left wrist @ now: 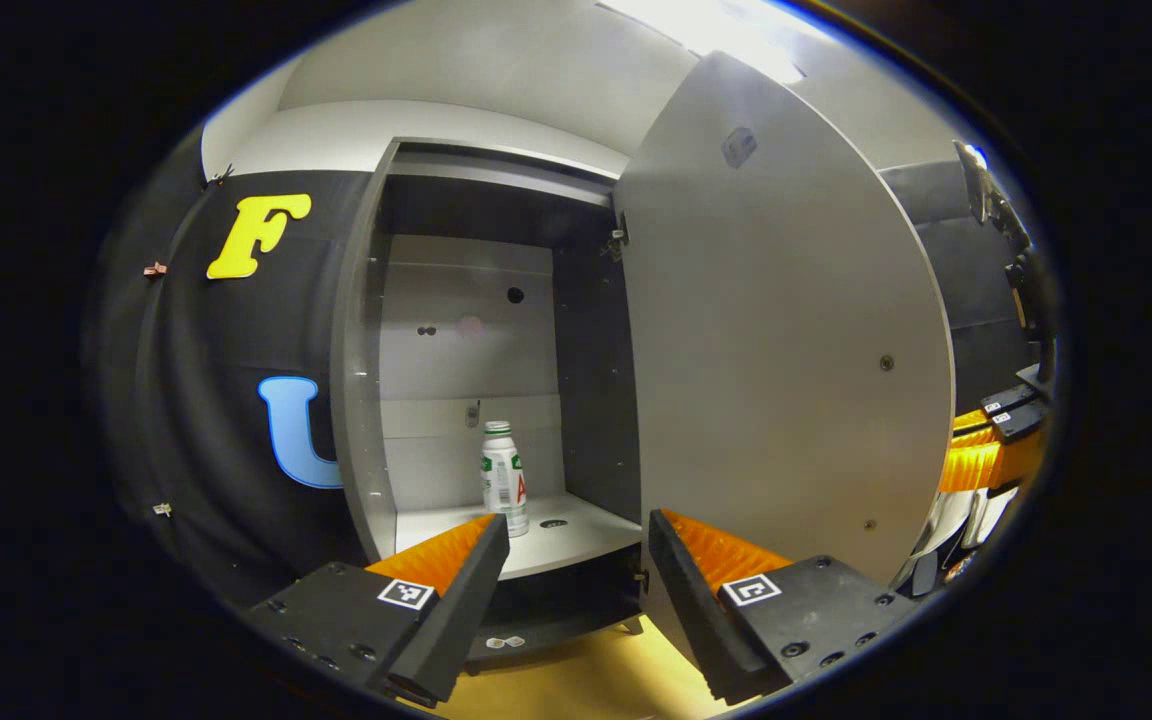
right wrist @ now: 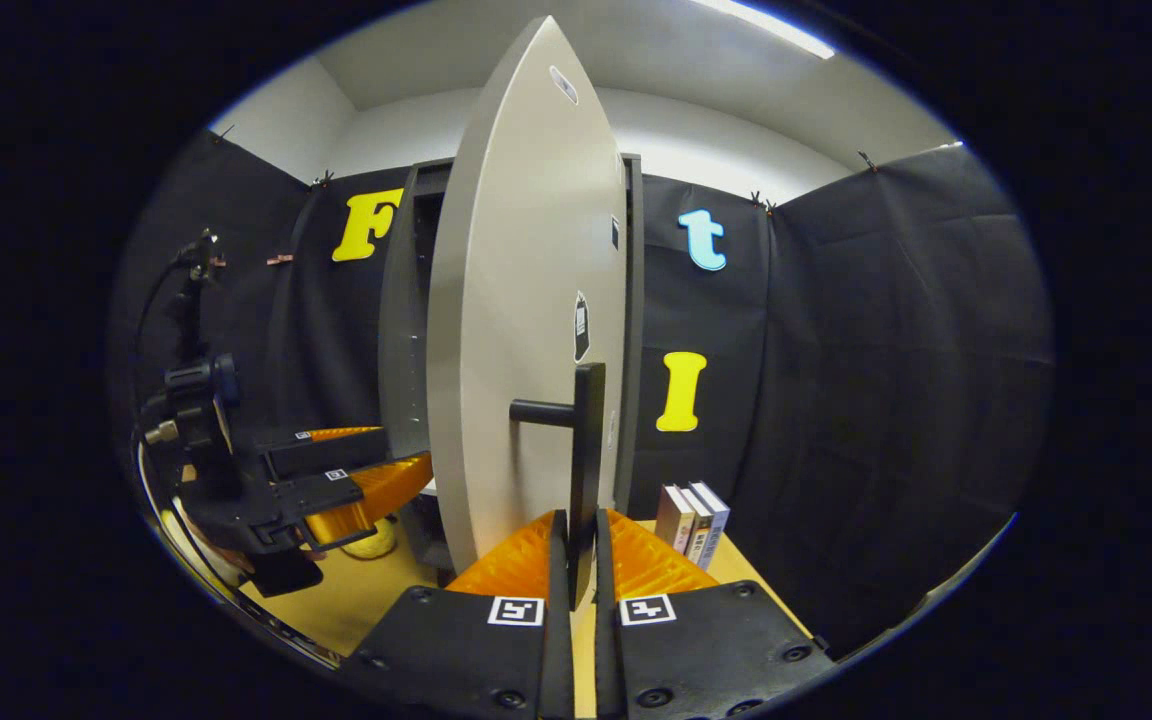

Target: Open the cabinet door with the right hand, grasp the bottle in the cabinet with the left hand and place it on the coaster, then close the cabinet door with the right hand.

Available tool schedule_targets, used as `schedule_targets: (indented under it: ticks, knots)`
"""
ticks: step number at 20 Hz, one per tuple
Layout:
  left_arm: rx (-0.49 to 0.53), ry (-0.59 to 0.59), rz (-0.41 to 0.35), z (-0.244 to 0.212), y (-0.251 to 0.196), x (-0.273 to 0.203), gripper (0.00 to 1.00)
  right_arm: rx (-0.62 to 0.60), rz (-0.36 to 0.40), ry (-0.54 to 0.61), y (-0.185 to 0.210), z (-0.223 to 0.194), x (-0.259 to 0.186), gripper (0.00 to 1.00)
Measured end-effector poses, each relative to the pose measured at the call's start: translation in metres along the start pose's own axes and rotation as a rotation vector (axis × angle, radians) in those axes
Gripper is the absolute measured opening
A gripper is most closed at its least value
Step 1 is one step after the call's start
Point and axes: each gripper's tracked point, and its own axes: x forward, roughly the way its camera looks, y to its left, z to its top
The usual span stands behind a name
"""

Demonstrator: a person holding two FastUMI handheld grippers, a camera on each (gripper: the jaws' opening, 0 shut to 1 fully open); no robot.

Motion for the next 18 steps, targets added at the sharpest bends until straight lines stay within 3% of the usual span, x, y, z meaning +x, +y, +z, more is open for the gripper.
schedule_targets:
  ticks: [3, 8, 11, 14, 18]
  knots:
    - [0.002, 0.010, -0.001, -0.002, -0.017, 0.002, 0.89, -0.036, -0.024, 0.001, -0.026, -0.001, 0.000, 0.11]
    - [-0.004, 0.034, 0.021, -0.006, -0.028, 0.007, 0.88, 0.058, 0.011, 0.037, -0.053, -0.006, -0.003, 0.07]
    - [-0.005, 0.050, 0.046, -0.009, -0.023, 0.012, 0.87, 0.065, 0.001, 0.044, -0.072, -0.009, -0.002, 0.07]
    - [-0.005, 0.053, 0.062, -0.009, -0.013, 0.014, 0.88, 0.148, 0.001, 0.065, -0.086, -0.014, -0.001, 0.07]
    - [-0.023, 0.079, 0.029, -0.019, -0.005, 0.016, 0.88, 0.165, 0.004, 0.076, -0.088, -0.016, -0.001, 0.07]
